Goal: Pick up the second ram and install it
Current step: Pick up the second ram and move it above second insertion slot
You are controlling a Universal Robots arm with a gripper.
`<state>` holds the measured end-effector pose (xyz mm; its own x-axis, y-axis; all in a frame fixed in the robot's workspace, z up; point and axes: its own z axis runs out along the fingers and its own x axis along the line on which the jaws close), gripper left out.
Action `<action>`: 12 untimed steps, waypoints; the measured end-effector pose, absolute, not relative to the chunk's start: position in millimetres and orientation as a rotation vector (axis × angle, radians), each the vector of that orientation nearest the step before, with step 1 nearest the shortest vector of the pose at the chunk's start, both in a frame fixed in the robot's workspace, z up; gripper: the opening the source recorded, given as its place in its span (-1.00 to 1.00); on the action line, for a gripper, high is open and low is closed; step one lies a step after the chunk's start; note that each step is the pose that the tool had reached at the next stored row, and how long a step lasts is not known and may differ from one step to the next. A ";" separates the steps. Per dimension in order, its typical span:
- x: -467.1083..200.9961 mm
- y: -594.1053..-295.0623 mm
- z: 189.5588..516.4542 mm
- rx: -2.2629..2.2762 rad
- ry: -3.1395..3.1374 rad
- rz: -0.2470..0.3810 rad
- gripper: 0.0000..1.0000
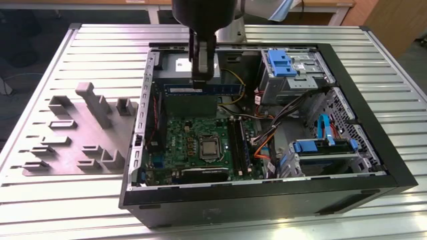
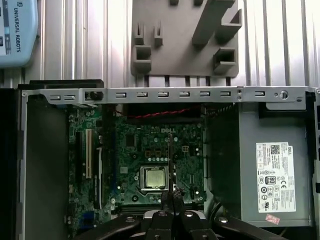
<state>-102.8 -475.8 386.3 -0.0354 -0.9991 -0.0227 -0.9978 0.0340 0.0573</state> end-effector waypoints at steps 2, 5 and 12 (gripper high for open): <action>-95.7 -475.8 377.7 2.165 -2.242 -0.090 -0.76; -91.7 -475.8 372.3 2.165 -2.241 -0.090 -0.76; -82.2 -475.8 360.6 2.165 -2.241 -0.090 -0.76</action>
